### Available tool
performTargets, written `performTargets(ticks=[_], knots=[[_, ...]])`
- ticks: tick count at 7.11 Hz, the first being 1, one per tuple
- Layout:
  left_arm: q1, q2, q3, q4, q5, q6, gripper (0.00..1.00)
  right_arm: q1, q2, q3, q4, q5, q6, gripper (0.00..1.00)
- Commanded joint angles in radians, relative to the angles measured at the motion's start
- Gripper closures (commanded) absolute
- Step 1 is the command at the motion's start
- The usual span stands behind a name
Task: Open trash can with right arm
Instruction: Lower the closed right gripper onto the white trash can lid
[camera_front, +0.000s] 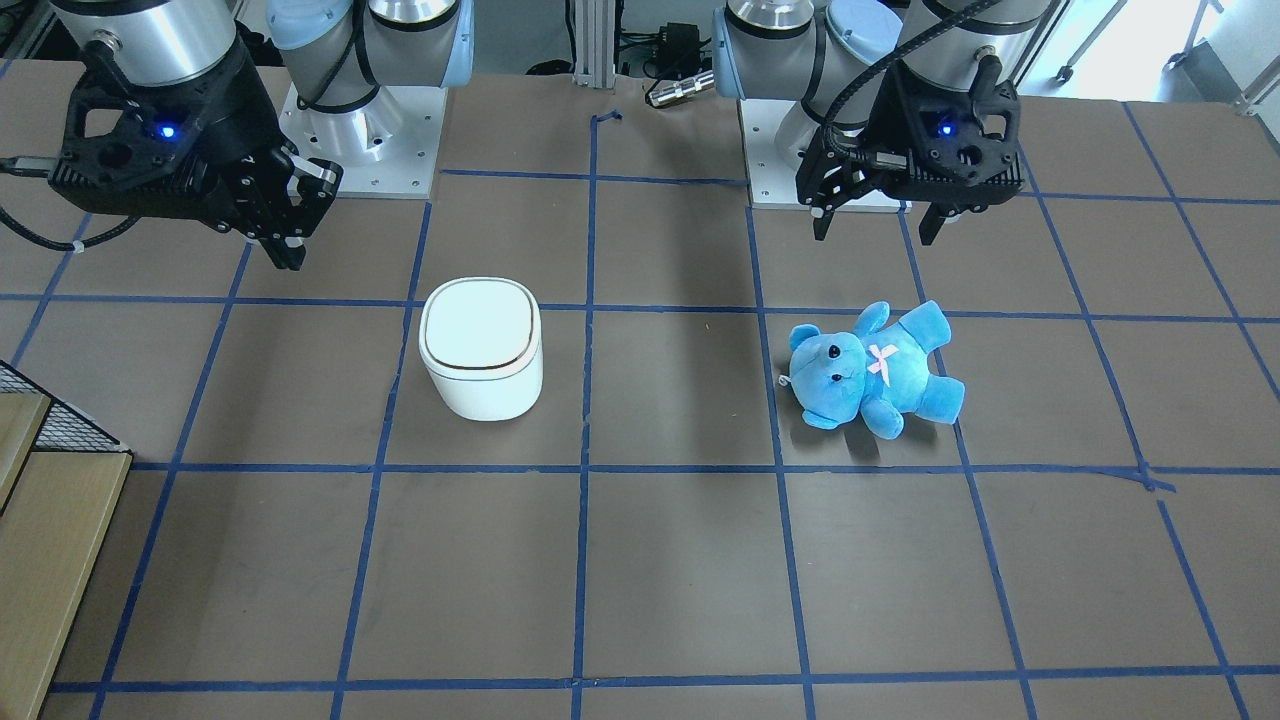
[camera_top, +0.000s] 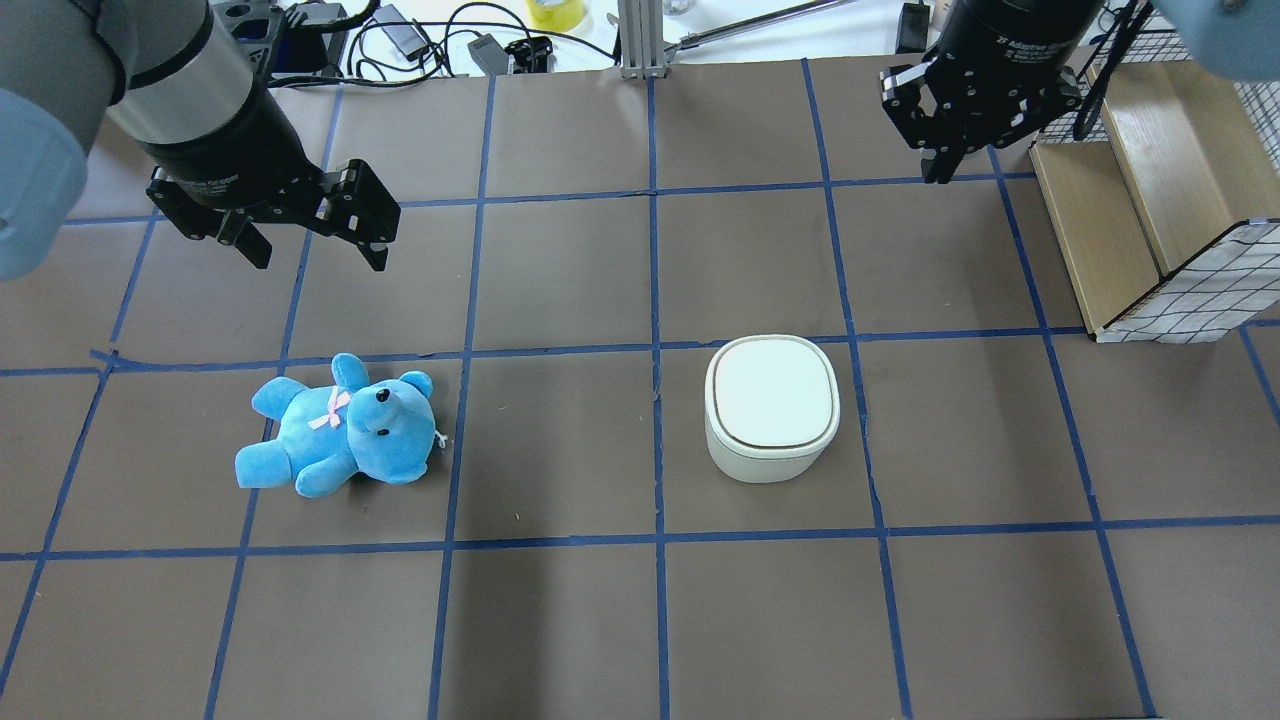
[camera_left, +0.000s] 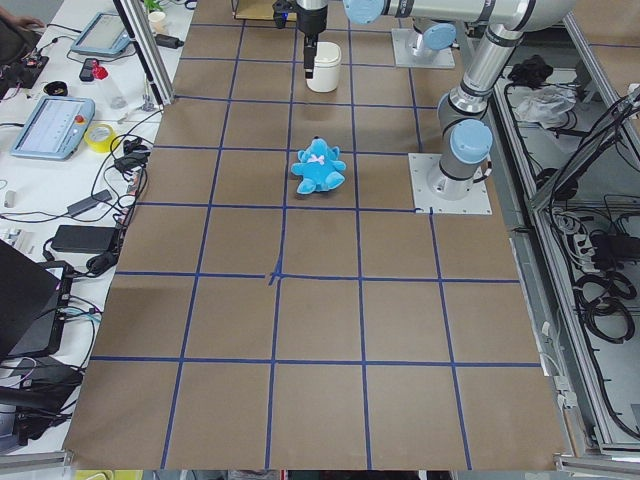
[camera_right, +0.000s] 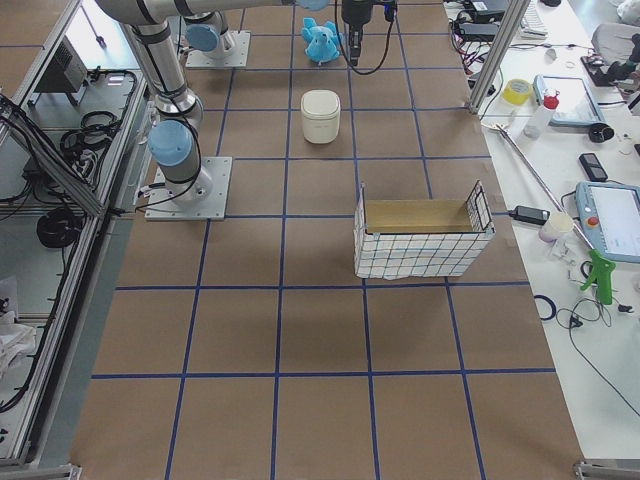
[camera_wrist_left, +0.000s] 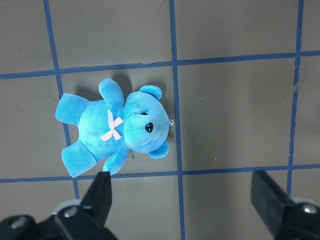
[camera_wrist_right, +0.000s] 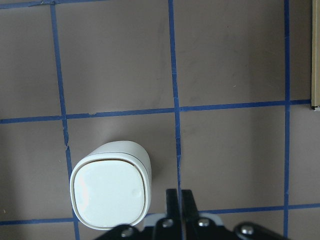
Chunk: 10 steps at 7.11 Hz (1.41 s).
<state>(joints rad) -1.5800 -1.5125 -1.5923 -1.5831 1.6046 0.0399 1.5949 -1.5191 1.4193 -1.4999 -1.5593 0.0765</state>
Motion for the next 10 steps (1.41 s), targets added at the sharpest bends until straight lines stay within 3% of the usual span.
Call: performTargets(ticks=[1, 4, 10], knots=[[0.0, 0.0, 0.0, 0.0, 0.0, 0.0, 0.0, 0.023, 0.01, 0.004, 0.014, -0.002, 0.0, 1.0], [0.0, 0.0, 0.0, 0.0, 0.0, 0.0, 0.0, 0.146, 0.039, 0.035, 0.017, -0.008, 0.043, 1.0], [0.0, 0.0, 0.0, 0.0, 0.0, 0.0, 0.0, 0.18, 0.042, 0.366, -0.281, -0.002, 0.075, 1.0]])
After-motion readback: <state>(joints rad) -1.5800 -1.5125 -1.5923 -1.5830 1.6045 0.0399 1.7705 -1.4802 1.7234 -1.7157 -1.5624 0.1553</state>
